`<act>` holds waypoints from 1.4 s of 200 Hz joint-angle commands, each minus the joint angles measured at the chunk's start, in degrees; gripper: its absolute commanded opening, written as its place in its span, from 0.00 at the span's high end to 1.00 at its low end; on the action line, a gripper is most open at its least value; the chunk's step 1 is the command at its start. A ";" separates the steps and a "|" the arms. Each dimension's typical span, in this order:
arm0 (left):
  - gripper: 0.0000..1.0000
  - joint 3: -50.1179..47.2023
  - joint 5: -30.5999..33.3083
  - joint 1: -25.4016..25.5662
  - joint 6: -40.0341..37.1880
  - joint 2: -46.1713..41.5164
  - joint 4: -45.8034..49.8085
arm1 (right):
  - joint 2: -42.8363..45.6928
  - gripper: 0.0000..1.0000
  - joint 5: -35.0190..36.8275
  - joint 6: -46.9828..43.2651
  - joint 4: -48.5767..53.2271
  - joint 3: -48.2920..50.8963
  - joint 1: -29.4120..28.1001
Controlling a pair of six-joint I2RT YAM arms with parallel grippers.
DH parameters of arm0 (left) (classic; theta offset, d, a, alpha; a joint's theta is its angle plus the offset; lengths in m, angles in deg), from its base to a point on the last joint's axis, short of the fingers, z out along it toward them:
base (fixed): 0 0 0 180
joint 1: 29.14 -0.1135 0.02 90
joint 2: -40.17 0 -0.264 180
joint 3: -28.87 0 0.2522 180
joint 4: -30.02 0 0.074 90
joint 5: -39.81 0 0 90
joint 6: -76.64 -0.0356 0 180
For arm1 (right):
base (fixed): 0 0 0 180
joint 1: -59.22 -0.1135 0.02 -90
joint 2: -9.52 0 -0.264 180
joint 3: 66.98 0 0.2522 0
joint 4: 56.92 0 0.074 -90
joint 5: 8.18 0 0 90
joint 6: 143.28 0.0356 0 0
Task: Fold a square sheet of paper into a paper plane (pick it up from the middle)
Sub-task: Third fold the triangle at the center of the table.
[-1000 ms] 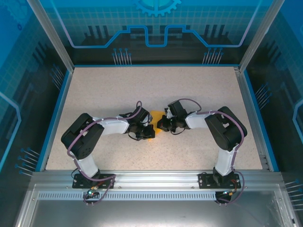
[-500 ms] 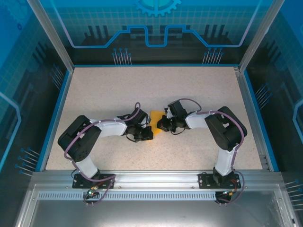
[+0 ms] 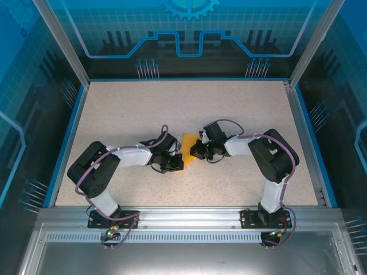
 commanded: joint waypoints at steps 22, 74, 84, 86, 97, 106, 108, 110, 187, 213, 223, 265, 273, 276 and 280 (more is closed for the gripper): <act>0.95 -3.65 -5.75 -4.17 2.62 0.11 3.09 | -3.51 0.98 5.35 -1.87 9.06 1.63 1.34; 0.98 -3.30 -6.41 -5.22 2.96 0.50 7.47 | -3.59 0.98 5.38 -2.08 9.52 1.24 1.34; 0.99 -3.59 -6.50 -5.19 2.96 0.13 7.97 | -3.59 0.98 5.45 -2.11 9.60 1.28 1.34; 0.99 -3.71 -6.50 -5.20 3.03 0.03 8.00 | -3.59 0.98 5.45 -2.17 9.65 1.28 1.42; 0.99 -4.21 -6.60 -5.27 3.16 -0.63 8.09 | -3.51 0.98 5.55 -2.18 9.75 1.28 1.34; 0.99 -4.43 -6.87 -5.16 3.33 -1.40 8.32 | -3.50 0.98 5.70 -2.13 9.87 1.28 1.34; 0.99 -4.52 -7.05 -5.21 3.34 -1.65 8.29 | -3.43 0.98 5.71 -2.13 9.87 1.28 1.34; 0.99 -4.60 -7.12 -5.23 3.41 -1.93 8.17 | -3.42 0.98 5.65 -2.15 9.87 1.28 1.36; 0.91 -0.43 -8.47 -5.15 3.00 -7.87 6.75 | -0.24 0.97 3.09 -1.72 6.52 -1.03 2.11; 0.91 1.97 -7.05 -5.16 3.29 -5.79 6.28 | 2.41 0.94 0.97 -2.39 5.66 -2.95 2.05; 0.92 2.68 -6.54 -5.17 3.42 -5.02 6.18 | 3.21 0.93 0.11 -2.80 5.71 -3.45 1.95; 0.92 4.12 -4.94 -5.25 4.05 -3.26 4.23 | 4.55 0.92 -0.72 -3.33 6.57 -3.77 0.16; 0.92 4.67 -4.94 -5.15 4.06 -2.63 4.08 | 4.34 0.92 -0.79 -3.22 6.61 -3.84 -0.36; 0.92 4.83 -4.98 -5.22 4.05 -2.33 4.02 | 4.26 0.92 -0.79 -3.21 6.60 -3.83 -0.56; 0.92 5.15 -5.00 -5.18 4.06 -1.92 4.06 | 4.07 0.92 -0.79 -3.10 6.57 -3.84 -0.80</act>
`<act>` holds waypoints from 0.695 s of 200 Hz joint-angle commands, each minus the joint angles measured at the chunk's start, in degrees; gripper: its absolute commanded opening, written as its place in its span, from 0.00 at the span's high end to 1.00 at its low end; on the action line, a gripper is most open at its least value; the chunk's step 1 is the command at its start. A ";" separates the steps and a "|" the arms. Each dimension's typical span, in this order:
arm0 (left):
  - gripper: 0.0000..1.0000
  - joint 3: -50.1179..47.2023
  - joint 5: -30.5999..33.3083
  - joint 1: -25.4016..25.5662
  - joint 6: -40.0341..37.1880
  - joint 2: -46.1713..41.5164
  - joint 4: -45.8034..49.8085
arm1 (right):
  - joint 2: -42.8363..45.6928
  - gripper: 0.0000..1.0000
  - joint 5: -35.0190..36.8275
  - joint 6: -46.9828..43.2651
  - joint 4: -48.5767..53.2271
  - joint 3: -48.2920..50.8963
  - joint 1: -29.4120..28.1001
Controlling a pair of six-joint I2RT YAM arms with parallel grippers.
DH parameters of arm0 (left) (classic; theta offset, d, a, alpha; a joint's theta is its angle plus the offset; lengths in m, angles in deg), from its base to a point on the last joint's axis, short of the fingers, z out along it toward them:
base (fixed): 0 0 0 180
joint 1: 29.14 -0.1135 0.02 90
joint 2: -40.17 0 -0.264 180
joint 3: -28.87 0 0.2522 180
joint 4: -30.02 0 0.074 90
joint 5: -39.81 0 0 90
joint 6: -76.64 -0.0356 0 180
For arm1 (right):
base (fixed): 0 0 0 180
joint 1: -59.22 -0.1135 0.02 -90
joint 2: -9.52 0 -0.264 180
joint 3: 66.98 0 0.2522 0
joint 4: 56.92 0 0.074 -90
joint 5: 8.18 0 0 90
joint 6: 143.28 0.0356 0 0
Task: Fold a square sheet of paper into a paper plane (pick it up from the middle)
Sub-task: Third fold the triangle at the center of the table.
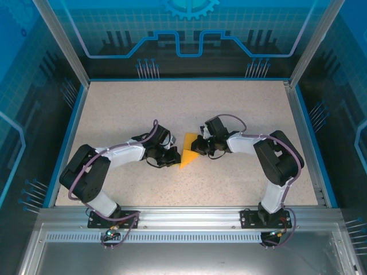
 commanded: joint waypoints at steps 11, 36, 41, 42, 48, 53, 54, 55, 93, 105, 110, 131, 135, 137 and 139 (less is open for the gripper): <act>0.93 3.36 0.89 -0.42 0.81 2.91 -0.50 | 0.18 0.92 -0.76 -0.35 1.46 -1.05 -2.21; 0.93 4.80 1.62 -0.41 0.57 4.77 0.27 | -0.70 0.93 -0.91 0.18 0.52 -0.40 -2.61; 0.93 5.13 2.08 -0.36 0.43 5.09 0.70 | -0.63 0.93 -0.66 0.26 0.44 -0.27 -2.61; 0.93 5.20 2.17 -0.36 0.39 5.17 0.80 | -0.56 0.93 -0.64 0.26 0.43 -0.25 -2.59; 0.93 5.58 2.72 -0.43 0.16 5.62 1.25 | -0.33 0.93 -0.53 0.13 0.51 -0.14 -2.61; 0.93 5.90 3.28 -0.44 -0.06 6.12 1.52 | -0.17 0.92 -0.53 0.05 0.63 -0.22 -2.58; 0.93 5.94 3.34 -0.44 -0.12 6.21 1.56 | -0.20 0.92 -0.53 0.02 0.66 -0.23 -2.62; 0.94 6.00 3.41 -0.40 -0.15 6.25 1.58 | -0.17 0.92 -0.53 -0.03 0.72 -0.27 -2.64; 0.97 8.56 4.22 -0.44 -1.14 9.84 2.12 | 0.36 0.92 -0.48 -0.82 2.41 -0.89 -2.57; 0.97 8.91 4.45 -0.44 -1.39 10.49 2.13 | 0.30 0.92 -0.96 -1.01 2.52 -1.05 -2.66; 0.97 9.07 4.60 -0.41 -1.48 10.79 2.08 | 0.26 0.92 -1.12 -1.06 2.62 -1.17 -2.65; 0.98 9.70 5.24 -0.40 -2.08 11.78 2.72 | -0.18 0.92 -1.49 -1.10 2.62 -1.35 -2.99; 0.98 9.82 5.27 -0.38 -2.15 11.91 2.70 | -0.34 0.92 -1.59 -1.12 2.60 -1.30 -3.01; 0.98 9.84 5.31 -0.38 -2.19 12.05 2.73 | -0.32 0.92 -1.65 -1.07 2.55 -1.33 -3.05; 0.98 9.84 5.33 -0.36 -2.20 12.04 2.74 | -0.38 0.92 -1.71 -1.08 2.54 -1.43 -3.09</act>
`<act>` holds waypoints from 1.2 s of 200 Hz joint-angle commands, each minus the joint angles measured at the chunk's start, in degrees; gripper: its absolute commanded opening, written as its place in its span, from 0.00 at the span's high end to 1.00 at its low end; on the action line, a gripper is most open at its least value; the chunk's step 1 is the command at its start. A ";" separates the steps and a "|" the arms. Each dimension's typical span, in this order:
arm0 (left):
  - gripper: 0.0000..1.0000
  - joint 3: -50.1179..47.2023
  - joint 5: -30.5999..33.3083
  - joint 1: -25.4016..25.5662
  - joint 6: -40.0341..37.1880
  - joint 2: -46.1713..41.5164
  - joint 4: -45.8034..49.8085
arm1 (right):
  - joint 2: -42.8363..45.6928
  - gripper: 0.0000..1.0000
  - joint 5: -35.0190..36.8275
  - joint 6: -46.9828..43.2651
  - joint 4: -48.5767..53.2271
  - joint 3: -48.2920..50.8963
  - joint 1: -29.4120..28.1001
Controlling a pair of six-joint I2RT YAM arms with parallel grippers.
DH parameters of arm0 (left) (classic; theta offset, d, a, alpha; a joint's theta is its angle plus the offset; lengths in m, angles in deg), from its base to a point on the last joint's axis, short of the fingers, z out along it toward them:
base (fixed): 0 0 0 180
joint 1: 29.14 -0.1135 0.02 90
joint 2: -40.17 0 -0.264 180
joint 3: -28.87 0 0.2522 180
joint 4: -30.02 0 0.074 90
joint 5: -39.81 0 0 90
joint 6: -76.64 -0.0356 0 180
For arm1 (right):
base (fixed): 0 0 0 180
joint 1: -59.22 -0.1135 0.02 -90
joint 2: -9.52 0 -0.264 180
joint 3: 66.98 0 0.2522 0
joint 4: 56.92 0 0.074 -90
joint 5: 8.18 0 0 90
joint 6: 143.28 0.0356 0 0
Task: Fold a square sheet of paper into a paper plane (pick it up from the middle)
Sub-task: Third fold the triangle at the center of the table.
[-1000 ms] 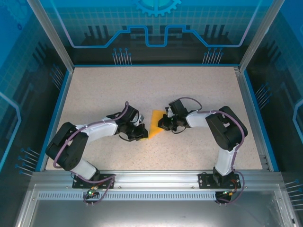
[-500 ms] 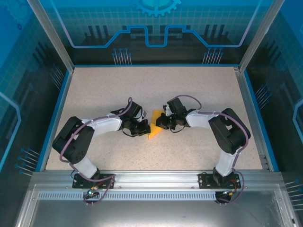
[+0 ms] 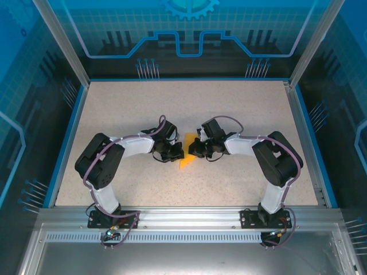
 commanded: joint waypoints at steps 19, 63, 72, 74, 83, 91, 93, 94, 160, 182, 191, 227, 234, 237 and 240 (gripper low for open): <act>0.98 1.71 0.86 -0.36 -2.07 1.67 1.35 | -1.65 0.92 -2.47 -1.24 1.40 -2.15 -0.96; 0.99 1.80 0.02 -0.36 -2.70 2.73 0.79 | -4.86 0.92 -1.51 -1.77 3.66 -4.92 -1.59; 1.00 1.72 0.36 -0.37 -2.73 2.67 1.05 | -5.48 0.92 -0.57 -1.86 4.30 -4.89 -1.51; 1.00 1.71 0.44 -0.43 -2.82 2.65 1.05 | -5.60 0.93 -0.42 -1.85 4.38 -4.92 -1.46; 1.00 1.62 0.71 -0.37 -2.82 2.56 1.22 | -6.21 0.93 0.06 -1.86 4.43 -4.64 -1.31; 1.00 1.62 1.00 -0.41 -3.04 2.53 1.44 | -6.78 0.93 0.78 -1.82 4.60 -4.36 -1.18; 0.99 1.62 1.00 -0.37 -3.12 2.50 1.48 | -6.92 0.93 0.97 -1.79 4.67 -4.33 -1.16; 1.00 1.67 1.00 -0.41 -3.13 2.44 1.44 | -6.97 0.94 1.04 -1.79 4.68 -4.23 -1.16; 0.93 0.52 0.04 -0.38 -2.18 -4.02 2.36 | -7.60 0.96 3.47 -0.96 3.99 -0.91 0.16; 0.93 -0.94 -3.91 -0.19 0.97 -5.89 -0.79 | -7.45 0.96 3.72 -0.82 3.95 -0.71 0.25; 0.94 -1.56 -5.29 -0.17 2.51 -6.07 -2.14 | -7.49 0.96 3.77 -0.81 3.98 -0.70 0.25; 1.00 -3.27 -8.84 -0.05 7.11 -4.22 -5.13 | -7.65 0.96 3.28 -0.11 2.87 0.01 0.76; 1.00 -3.53 -9.09 -0.09 7.70 -3.84 -5.54 | -7.68 0.96 3.08 0.04 2.62 0.07 0.91; 1.00 -3.76 -9.25 -0.08 7.96 -3.72 -5.79 | -7.77 0.96 2.97 0.06 2.51 0.14 0.97; 1.00 -4.06 -9.28 -0.04 8.34 -3.62 -6.19 | -7.78 0.95 2.95 0.17 2.48 0.16 0.96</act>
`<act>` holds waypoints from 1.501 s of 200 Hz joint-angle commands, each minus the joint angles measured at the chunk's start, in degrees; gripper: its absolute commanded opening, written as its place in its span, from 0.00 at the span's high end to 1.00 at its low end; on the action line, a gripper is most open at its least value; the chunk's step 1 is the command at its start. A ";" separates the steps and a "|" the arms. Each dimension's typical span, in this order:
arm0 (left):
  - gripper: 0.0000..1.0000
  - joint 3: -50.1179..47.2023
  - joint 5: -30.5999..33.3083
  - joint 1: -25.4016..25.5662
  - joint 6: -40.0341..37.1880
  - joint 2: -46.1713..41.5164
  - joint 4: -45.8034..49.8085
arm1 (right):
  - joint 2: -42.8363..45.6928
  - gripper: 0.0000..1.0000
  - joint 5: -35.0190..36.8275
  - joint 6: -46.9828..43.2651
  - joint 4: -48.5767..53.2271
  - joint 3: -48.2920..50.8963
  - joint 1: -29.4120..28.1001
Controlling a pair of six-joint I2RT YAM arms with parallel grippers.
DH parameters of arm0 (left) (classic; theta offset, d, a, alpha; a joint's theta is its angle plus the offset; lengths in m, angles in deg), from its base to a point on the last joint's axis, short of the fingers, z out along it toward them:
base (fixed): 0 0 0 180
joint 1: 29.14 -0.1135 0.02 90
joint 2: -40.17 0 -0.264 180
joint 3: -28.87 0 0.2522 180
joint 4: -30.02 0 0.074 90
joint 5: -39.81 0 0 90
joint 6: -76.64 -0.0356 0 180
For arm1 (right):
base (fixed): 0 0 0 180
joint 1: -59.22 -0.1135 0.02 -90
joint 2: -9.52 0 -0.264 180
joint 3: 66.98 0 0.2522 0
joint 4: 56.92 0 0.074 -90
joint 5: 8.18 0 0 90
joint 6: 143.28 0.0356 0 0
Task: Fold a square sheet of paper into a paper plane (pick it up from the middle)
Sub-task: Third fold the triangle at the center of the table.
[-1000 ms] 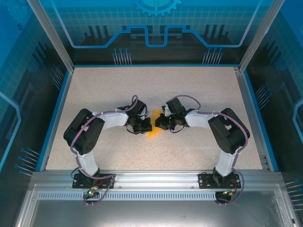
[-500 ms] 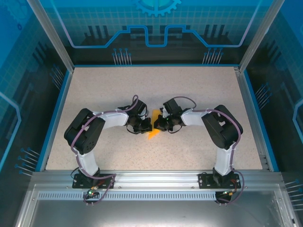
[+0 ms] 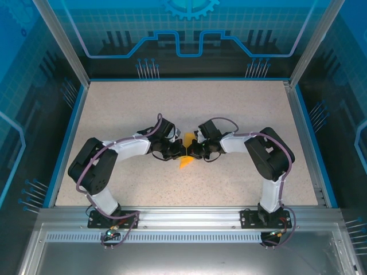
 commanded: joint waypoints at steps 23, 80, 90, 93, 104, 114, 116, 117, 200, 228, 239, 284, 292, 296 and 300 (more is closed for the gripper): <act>1.00 -3.27 -3.52 0.17 5.88 1.96 -4.07 | -1.92 0.95 3.85 0.78 2.87 2.75 1.50; 1.00 -2.31 -2.75 1.37 6.62 4.37 -4.71 | -2.28 0.95 3.55 0.90 2.85 2.53 1.50; 1.00 -1.92 -2.76 1.61 6.60 4.89 -4.89 | -2.26 0.95 3.51 0.91 2.98 2.53 1.47; 1.00 -1.86 -2.85 1.72 6.58 5.05 -4.89 | -2.35 0.95 3.59 0.84 3.02 2.53 1.49; 1.00 -1.31 -2.81 1.99 6.56 5.65 -4.85 | -2.43 0.95 3.60 0.75 3.02 2.53 1.48; 1.00 -0.96 -2.74 2.24 6.47 6.13 -4.76 | -2.51 0.95 3.51 0.76 3.11 2.53 1.46; 1.00 -0.85 -2.69 2.27 6.46 6.19 -4.69 | -2.59 0.95 3.58 0.81 3.18 2.53 1.42; 1.00 -0.85 -2.64 2.28 6.46 6.22 -4.66 | -2.60 0.95 3.54 0.78 3.19 2.53 1.43; 1.00 -1.76 2.57 2.52 4.48 6.07 0.55 | -3.04 0.95 3.86 0.15 3.98 2.35 1.53; 1.00 -4.69 2.29 2.44 5.30 5.01 -0.27 | -3.00 0.95 4.17 -0.35 4.68 2.35 1.52; 1.00 -5.81 2.21 2.39 5.65 4.55 -0.71 | -2.92 0.95 4.44 -0.43 4.86 2.40 1.57; 1.00 -9.64 1.56 1.40 6.96 2.40 -2.10 | -2.79 0.95 4.78 -0.88 5.41 2.36 1.53; 1.00 -10.08 1.61 1.24 7.09 2.00 -2.22 | -2.86 0.95 4.74 -0.86 5.47 2.42 1.58; 1.00 -10.26 1.59 1.22 7.07 1.71 -2.31 | -2.87 0.95 4.74 -0.88 5.47 2.36 1.53; 1.00 -10.32 1.55 1.14 7.11 1.55 -2.26 | -2.79 0.95 4.74 -1.01 5.48 2.42 1.53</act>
